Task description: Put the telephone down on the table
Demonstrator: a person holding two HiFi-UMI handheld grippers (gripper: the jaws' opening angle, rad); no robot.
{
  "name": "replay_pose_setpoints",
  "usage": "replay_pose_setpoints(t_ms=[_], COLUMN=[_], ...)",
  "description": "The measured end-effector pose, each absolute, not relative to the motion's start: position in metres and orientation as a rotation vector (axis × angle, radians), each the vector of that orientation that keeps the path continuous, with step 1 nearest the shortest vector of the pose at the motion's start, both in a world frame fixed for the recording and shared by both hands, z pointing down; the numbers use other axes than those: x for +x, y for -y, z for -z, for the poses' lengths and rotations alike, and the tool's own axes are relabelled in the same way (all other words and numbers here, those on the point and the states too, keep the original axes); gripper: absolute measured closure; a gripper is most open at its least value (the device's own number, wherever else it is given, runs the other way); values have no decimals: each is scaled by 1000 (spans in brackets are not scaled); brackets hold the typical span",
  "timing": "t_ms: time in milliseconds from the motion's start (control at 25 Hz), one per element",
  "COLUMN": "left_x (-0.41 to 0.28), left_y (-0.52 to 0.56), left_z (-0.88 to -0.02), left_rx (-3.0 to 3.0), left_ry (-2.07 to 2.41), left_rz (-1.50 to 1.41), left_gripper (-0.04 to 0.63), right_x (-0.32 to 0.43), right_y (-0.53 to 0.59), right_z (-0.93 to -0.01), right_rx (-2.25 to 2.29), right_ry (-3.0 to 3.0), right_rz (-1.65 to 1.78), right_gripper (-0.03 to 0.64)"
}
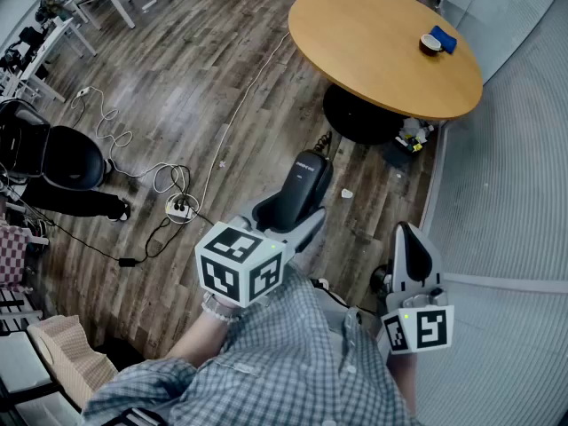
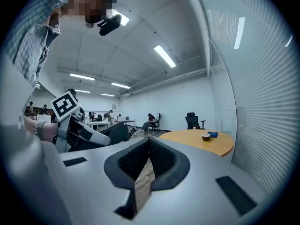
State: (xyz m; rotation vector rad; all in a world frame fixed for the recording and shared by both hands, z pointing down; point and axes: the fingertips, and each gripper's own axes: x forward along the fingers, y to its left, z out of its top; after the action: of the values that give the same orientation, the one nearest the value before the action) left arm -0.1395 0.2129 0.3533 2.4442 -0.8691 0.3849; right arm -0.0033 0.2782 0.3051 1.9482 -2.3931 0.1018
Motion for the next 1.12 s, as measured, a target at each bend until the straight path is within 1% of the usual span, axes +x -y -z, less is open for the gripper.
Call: replay_pose_setpoints(t_ms=[600, 1120], left_x=[-143, -168], left_y=[-211, -207], left_z=[-352, -352], left_rx=[2447, 2473], left_ry=[863, 847], left_rz=[-386, -381], left_gripper=[313, 313], right_x=[-7, -24], right_y=[-277, -280], right_z=[-304, -306], right_rx=[1947, 2012], right_ry=[2379, 2334], right_rz=[-94, -87], right_gripper=[606, 606])
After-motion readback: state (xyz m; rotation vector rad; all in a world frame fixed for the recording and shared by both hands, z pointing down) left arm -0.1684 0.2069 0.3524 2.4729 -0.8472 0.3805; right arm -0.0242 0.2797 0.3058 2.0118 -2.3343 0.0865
